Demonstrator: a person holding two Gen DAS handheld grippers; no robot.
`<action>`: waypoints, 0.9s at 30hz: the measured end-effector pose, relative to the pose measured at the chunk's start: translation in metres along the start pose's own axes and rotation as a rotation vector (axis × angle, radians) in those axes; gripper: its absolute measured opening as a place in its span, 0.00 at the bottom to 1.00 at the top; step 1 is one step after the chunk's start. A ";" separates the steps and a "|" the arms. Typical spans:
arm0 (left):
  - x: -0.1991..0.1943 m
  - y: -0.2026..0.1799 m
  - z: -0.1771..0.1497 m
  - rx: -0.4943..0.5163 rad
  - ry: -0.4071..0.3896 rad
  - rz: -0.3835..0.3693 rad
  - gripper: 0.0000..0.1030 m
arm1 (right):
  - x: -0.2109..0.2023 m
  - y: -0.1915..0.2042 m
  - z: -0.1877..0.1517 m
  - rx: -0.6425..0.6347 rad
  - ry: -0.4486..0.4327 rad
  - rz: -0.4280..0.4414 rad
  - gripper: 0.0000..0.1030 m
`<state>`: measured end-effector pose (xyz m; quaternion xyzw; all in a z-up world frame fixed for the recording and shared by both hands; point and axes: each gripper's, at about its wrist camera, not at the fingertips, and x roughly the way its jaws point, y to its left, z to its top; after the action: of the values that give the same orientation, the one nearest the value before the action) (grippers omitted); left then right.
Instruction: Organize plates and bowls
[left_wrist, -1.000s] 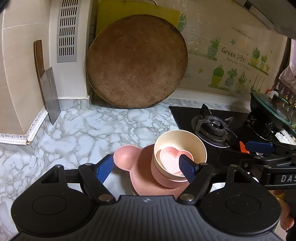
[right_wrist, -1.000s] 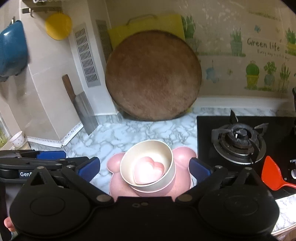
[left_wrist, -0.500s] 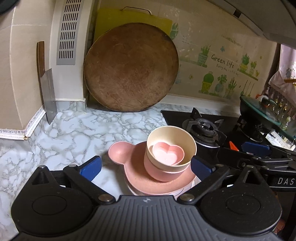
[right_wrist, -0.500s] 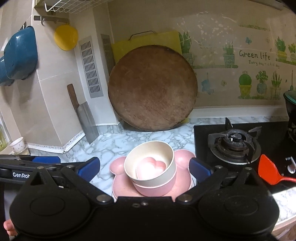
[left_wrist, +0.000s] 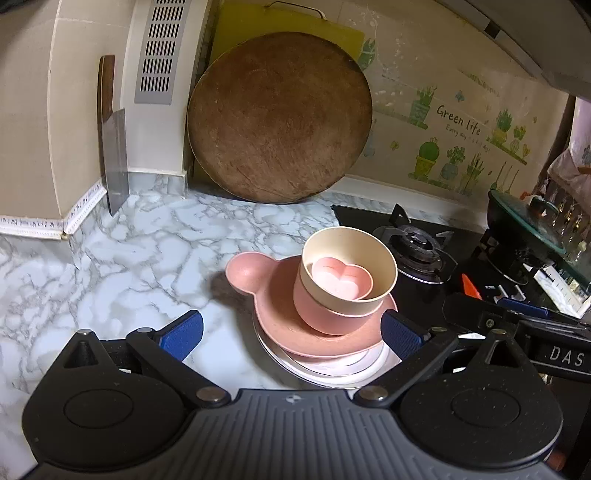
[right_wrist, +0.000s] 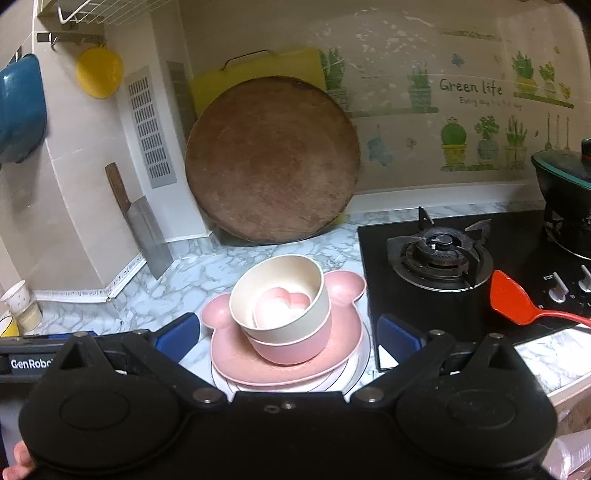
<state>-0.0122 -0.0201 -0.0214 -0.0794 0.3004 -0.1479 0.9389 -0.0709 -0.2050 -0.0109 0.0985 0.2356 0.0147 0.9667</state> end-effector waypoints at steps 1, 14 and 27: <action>-0.001 -0.001 0.000 0.000 -0.003 0.003 1.00 | -0.001 0.000 0.000 0.003 -0.005 -0.009 1.00; -0.007 0.000 0.002 0.005 -0.044 0.049 1.00 | 0.001 0.000 0.000 0.011 -0.002 -0.004 1.00; -0.009 0.002 0.001 0.009 -0.038 0.038 1.00 | 0.000 0.005 0.001 0.001 0.002 -0.037 1.00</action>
<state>-0.0178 -0.0155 -0.0162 -0.0724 0.2831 -0.1297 0.9475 -0.0703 -0.2000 -0.0093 0.0944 0.2385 -0.0033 0.9665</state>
